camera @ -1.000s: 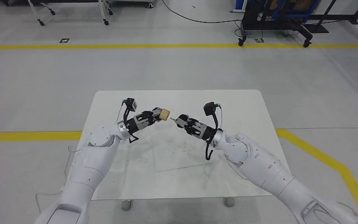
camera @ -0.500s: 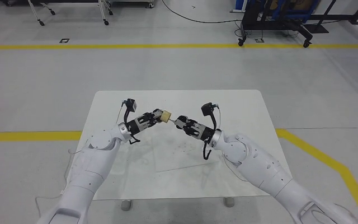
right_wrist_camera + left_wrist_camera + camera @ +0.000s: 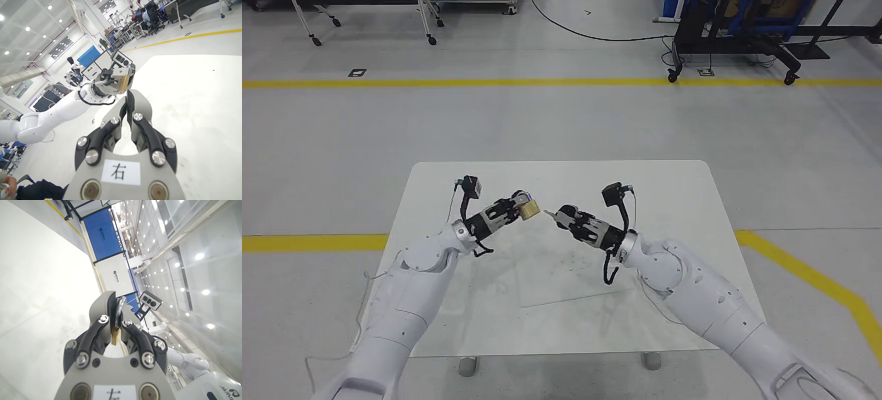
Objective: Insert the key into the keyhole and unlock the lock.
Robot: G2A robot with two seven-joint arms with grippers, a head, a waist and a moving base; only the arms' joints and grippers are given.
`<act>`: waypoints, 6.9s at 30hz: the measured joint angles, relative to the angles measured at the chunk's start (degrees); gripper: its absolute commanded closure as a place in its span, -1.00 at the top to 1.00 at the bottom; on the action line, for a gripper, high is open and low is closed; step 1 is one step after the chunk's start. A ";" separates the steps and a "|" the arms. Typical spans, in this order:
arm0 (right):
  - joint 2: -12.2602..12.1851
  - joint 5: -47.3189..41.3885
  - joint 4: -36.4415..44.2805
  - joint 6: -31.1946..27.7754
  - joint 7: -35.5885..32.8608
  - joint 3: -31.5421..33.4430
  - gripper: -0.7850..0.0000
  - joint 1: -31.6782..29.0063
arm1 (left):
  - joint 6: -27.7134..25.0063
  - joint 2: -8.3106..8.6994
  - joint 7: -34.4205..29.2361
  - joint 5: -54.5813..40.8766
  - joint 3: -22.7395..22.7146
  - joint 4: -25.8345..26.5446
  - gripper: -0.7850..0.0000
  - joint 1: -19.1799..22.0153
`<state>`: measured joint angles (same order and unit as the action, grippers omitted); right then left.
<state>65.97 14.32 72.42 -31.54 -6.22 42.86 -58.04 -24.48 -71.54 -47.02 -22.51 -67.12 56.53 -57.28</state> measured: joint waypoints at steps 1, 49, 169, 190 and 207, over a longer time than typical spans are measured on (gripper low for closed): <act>0.04 0.03 0.02 -0.11 0.29 0.25 -1.00 -0.16 | 2.40 -0.08 0.41 -1.21 -0.01 -0.15 -1.00 0.07; 3.73 -18.92 -1.26 5.37 -6.80 5.01 -1.00 -3.94 | 21.69 -1.73 21.24 4.67 3.47 14.79 -1.00 -3.59; 9.05 -47.82 -5.71 5.77 -31.81 13.66 -0.73 -6.10 | 7.30 -4.47 23.03 7.85 2.88 15.45 -1.00 -5.72; 9.87 -47.66 -5.70 5.87 -31.88 14.03 -1.00 -6.30 | 7.14 -4.63 21.29 7.41 2.06 15.86 -1.00 -6.17; 12.10 -81.42 -11.14 19.40 -51.04 15.92 -1.00 -5.72 | 2.30 -4.52 18.92 8.57 1.59 16.65 -1.00 -7.18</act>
<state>78.07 -67.10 61.27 -12.14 -57.26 58.78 -63.75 -22.18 -76.07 -28.11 -13.94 -65.52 73.17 -64.46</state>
